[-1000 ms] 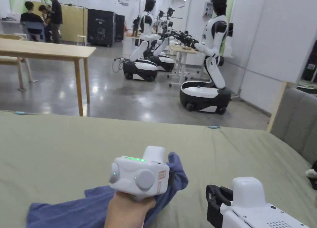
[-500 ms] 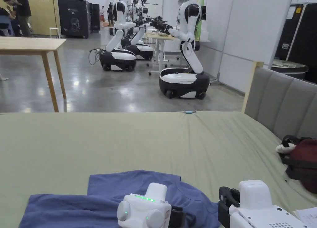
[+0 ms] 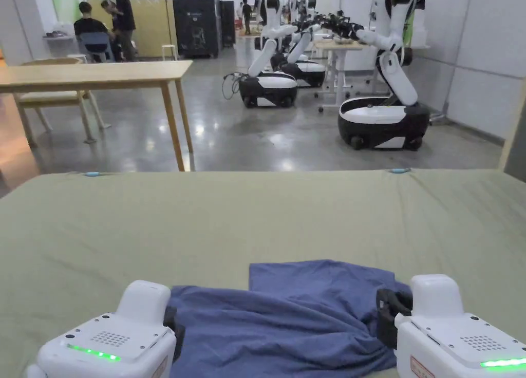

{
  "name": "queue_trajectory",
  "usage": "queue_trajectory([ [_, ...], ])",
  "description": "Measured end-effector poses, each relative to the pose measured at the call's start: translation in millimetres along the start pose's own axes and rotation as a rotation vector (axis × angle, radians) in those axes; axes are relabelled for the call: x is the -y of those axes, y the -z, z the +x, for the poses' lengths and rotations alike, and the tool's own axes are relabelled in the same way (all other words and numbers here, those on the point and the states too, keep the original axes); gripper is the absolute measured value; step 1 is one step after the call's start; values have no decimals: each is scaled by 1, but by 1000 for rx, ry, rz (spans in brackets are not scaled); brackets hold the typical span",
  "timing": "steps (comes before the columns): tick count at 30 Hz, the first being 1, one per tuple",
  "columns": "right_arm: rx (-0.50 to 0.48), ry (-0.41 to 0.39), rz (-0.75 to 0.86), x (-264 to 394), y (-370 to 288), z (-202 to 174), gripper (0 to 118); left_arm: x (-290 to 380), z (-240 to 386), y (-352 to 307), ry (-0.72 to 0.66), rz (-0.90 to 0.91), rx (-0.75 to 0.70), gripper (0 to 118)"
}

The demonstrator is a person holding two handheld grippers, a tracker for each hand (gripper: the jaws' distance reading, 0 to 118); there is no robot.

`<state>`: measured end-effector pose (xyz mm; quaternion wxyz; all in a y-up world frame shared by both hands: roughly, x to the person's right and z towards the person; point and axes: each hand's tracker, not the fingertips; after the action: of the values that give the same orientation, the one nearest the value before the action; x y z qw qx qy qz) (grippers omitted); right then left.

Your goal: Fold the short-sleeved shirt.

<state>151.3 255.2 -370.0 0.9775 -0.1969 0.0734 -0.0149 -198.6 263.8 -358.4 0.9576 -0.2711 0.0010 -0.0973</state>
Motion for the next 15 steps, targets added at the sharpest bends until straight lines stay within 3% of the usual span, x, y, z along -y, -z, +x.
queue_trajectory([
  [1, -10, -3, -6, 0, -1, -3, 2, 4, -5, -2, 6, 27, 34, 0],
  [3, -16, 0, -10, 1, -2, -6, 2, 9, -22, 18, -72, -83, 68, 0],
  [7, -13, -11, -20, 2, -6, -1, 2, 12, -34, 66, -70, -136, 31, 0],
  [13, 43, -8, -41, 1, -5, 39, 2, 2, -41, 171, -95, -254, 7, 0],
  [14, 58, -7, -47, 1, -4, 48, 2, 0, -44, 190, -113, -266, 4, 3],
  [15, 76, -8, -53, 1, -3, 56, 2, -3, -44, 206, -118, -270, -9, 34],
])
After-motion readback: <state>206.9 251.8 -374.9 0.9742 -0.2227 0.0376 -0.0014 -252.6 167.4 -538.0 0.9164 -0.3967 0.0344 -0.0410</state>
